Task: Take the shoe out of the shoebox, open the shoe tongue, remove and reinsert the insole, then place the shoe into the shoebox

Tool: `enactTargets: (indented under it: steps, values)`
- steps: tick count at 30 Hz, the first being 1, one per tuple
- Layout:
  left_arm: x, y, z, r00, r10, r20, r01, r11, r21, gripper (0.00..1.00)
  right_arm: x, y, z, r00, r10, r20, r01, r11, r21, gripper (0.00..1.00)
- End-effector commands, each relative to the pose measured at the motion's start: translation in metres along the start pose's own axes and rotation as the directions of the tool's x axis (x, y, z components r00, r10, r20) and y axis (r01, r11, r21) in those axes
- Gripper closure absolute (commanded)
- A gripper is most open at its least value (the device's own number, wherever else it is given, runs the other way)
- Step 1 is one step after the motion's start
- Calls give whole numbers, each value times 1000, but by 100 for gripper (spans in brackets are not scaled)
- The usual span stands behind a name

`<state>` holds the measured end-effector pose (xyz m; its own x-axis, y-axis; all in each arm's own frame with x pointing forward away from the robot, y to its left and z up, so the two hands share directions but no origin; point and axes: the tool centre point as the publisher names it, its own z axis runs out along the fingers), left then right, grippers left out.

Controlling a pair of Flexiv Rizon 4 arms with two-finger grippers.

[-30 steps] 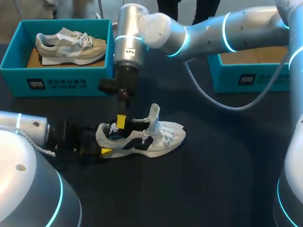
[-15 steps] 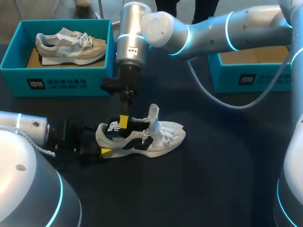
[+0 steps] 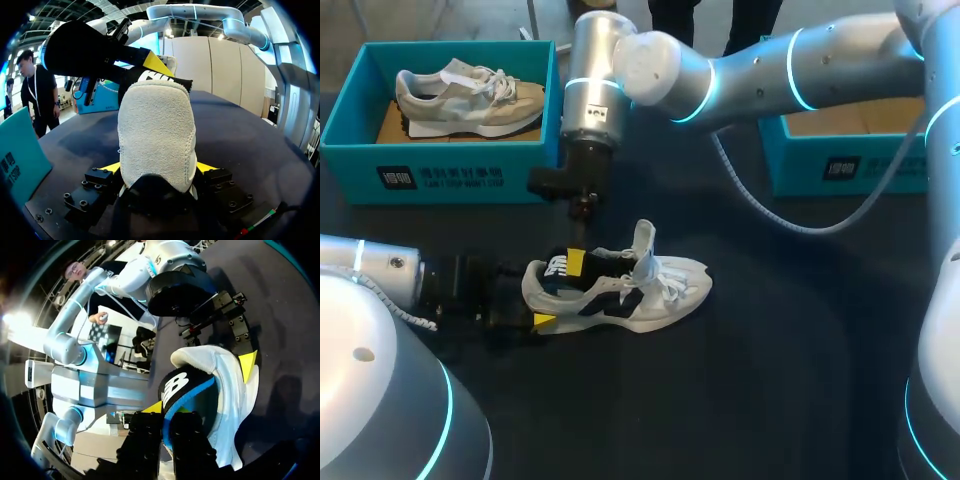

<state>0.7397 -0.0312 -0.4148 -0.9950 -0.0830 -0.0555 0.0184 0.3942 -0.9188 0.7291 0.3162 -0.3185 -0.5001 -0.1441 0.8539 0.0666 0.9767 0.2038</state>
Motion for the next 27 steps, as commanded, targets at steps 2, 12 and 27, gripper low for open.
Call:
enactTargets:
  steps: [2,12,27]
  values:
    - [1,3,-1,1000,2,1,-2,1000,-1,100,-1,1,0,1000,-14,7,14,1000,-13,100]
    - [1,3,-1,1000,2,1,-2,1000,-1,100,18,13,-20,993,-89,81,95,993,-63,100]
    - [1,3,-1,1000,2,1,-2,1000,-1,100,41,34,-56,911,-231,342,309,931,-192,100]
